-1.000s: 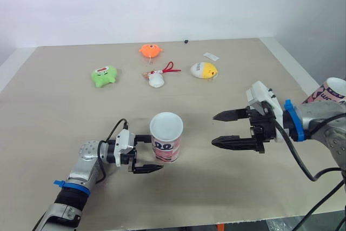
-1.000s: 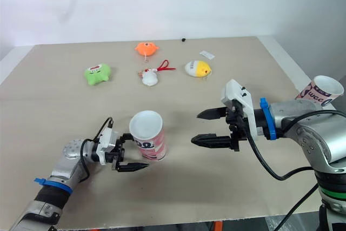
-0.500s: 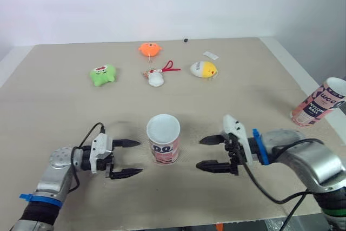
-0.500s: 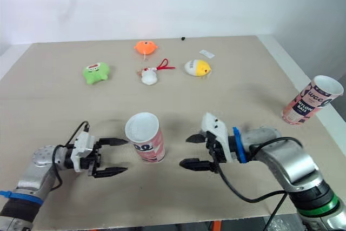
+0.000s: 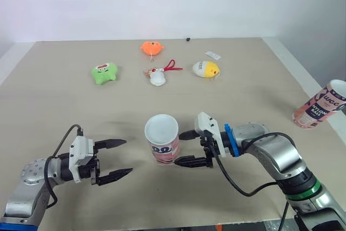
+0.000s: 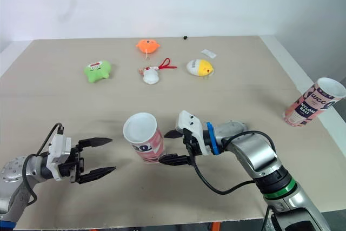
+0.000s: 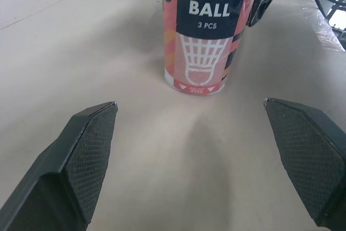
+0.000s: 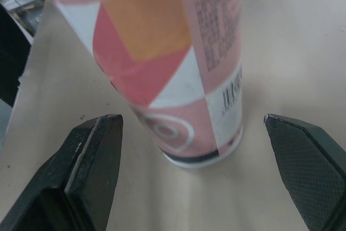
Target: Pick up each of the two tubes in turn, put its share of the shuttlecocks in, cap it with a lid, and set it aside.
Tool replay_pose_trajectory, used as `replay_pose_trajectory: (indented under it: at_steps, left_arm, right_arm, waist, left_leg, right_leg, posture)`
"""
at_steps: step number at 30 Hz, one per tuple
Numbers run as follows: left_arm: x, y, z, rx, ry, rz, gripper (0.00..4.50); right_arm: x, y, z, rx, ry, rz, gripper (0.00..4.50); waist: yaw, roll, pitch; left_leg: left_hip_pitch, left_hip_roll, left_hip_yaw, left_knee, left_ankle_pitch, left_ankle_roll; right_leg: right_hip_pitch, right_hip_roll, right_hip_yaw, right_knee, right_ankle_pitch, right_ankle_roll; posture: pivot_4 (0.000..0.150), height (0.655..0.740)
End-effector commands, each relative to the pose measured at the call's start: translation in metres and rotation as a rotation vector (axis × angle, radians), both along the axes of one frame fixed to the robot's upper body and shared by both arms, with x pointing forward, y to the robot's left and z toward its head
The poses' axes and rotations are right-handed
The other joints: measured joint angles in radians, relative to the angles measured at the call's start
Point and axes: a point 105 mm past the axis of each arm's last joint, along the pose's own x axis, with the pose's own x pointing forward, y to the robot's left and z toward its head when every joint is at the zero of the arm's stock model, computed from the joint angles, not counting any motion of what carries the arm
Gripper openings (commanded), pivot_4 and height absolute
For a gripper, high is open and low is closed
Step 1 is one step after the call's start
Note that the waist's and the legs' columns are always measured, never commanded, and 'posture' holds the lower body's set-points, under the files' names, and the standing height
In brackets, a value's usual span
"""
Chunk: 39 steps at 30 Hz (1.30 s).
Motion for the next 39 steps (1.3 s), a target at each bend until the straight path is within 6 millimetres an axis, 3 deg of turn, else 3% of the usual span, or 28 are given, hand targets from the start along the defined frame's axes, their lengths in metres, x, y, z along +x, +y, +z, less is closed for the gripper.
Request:
replay_pose_trajectory:
  at_steps: [1,11,22,34,37,39]
  left_arm:
    - [-0.001,0.0,0.013,-0.003,-0.045,0.003,4.5]
    - [0.0,-0.001,0.02,-0.026,-0.07,-0.01,4.5]
    - [0.006,-0.01,0.033,-0.071,-0.09,-0.029,4.5]
    - [0.01,-0.012,0.033,-0.072,-0.092,-0.053,4.5]
    - [0.011,-0.013,0.031,-0.072,-0.09,-0.058,4.5]
    - [0.012,-0.013,0.031,-0.073,-0.089,-0.063,4.5]
  right_arm:
    - [0.0,0.011,0.01,0.034,-0.028,0.057,4.47]
    - [0.001,0.027,0.01,0.052,-0.036,0.107,4.47]
    - [-0.003,0.03,0.002,0.028,-0.041,0.145,4.47]
    - [0.001,0.035,0.004,0.067,-0.022,0.156,4.47]
    - [0.004,0.033,0.006,0.076,-0.026,0.135,3.58]
    - [0.008,0.032,0.008,0.081,-0.029,0.115,3.58]
  waist:
    - [0.0,0.0,0.0]
    - [0.0,0.0,0.0]
    - [0.0,0.0,0.0]
    - [0.0,0.0,0.0]
    - [0.0,0.0,0.0]
    - [0.0,0.0,0.0]
  left_leg:
    - [0.0,0.0,0.0,0.0,0.0,0.0]
    - [0.0,0.001,0.0,0.0,0.0,0.0]
    - [0.0,0.001,0.0,0.001,0.0,0.0]
    - [0.0,0.001,0.0,0.001,0.0,0.0]
    - [0.0,0.001,0.0,0.002,0.0,0.0]
    - [0.0,0.001,-0.001,0.002,0.0,0.0]
  right_leg:
    - [0.0,0.0,0.0,0.0,0.0,0.0]
    - [0.0,0.001,-0.001,0.001,0.002,0.002]
    - [0.0,0.001,-0.001,0.001,0.002,0.003]
    - [0.0,0.002,-0.001,0.002,0.003,0.003]
    - [0.0,0.002,-0.001,0.002,0.003,0.003]
    - [0.0,0.002,-0.001,0.002,0.003,0.003]
  posture:
    - [0.15,0.74]
    - [0.15,0.74]
    - [0.15,0.74]
    - [0.15,0.74]
    - [0.15,0.74]
    - [0.15,0.74]
